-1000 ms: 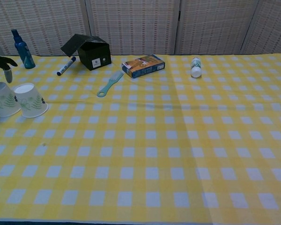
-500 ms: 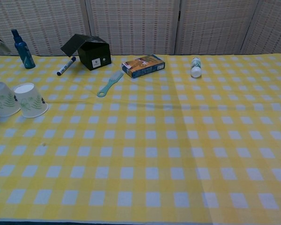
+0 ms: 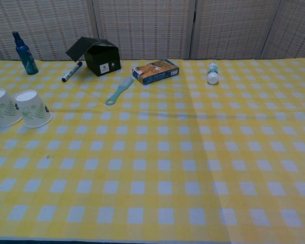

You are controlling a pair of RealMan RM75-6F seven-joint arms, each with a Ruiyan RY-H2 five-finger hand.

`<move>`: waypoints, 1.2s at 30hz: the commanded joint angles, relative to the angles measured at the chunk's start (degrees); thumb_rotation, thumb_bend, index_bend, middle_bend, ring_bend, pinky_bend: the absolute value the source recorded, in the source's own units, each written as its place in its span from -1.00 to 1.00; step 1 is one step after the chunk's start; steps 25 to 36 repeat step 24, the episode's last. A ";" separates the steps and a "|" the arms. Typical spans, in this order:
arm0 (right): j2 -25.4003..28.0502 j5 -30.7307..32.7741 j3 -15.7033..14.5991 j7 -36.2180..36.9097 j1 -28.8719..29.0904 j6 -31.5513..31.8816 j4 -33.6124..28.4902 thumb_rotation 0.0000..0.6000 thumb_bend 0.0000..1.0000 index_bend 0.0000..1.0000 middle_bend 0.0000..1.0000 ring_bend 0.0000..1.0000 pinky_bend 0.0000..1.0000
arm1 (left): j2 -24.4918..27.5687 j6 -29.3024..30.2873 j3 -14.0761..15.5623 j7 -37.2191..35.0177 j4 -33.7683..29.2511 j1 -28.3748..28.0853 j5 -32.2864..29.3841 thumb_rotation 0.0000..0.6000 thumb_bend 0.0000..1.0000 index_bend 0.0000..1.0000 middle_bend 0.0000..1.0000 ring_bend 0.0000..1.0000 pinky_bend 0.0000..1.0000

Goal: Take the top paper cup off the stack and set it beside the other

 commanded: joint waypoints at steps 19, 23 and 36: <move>-2.82 3.21 0.78 -9.42 -1.92 0.27 -1.82 1.00 -0.58 -1.00 -1.00 -1.00 -1.00 | -16.05 22.50 5.76 -3.14 12.40 22.46 12.74 1.00 -0.42 -1.00 -1.00 -1.00 -0.70; -2.98 4.01 1.23 -10.00 -1.79 -0.01 -1.88 1.00 -0.57 -1.00 -1.00 -1.00 -1.00 | -15.98 19.90 5.66 -2.01 11.58 21.87 12.83 1.00 -0.42 -1.00 -1.00 -1.00 -0.70; -2.95 4.14 1.28 -10.01 -1.87 0.09 -1.93 1.00 -0.57 -1.00 -1.00 -1.00 -1.00 | -16.14 19.29 5.37 -1.78 11.55 21.63 12.72 1.00 -0.43 -1.00 -1.00 -1.00 -0.70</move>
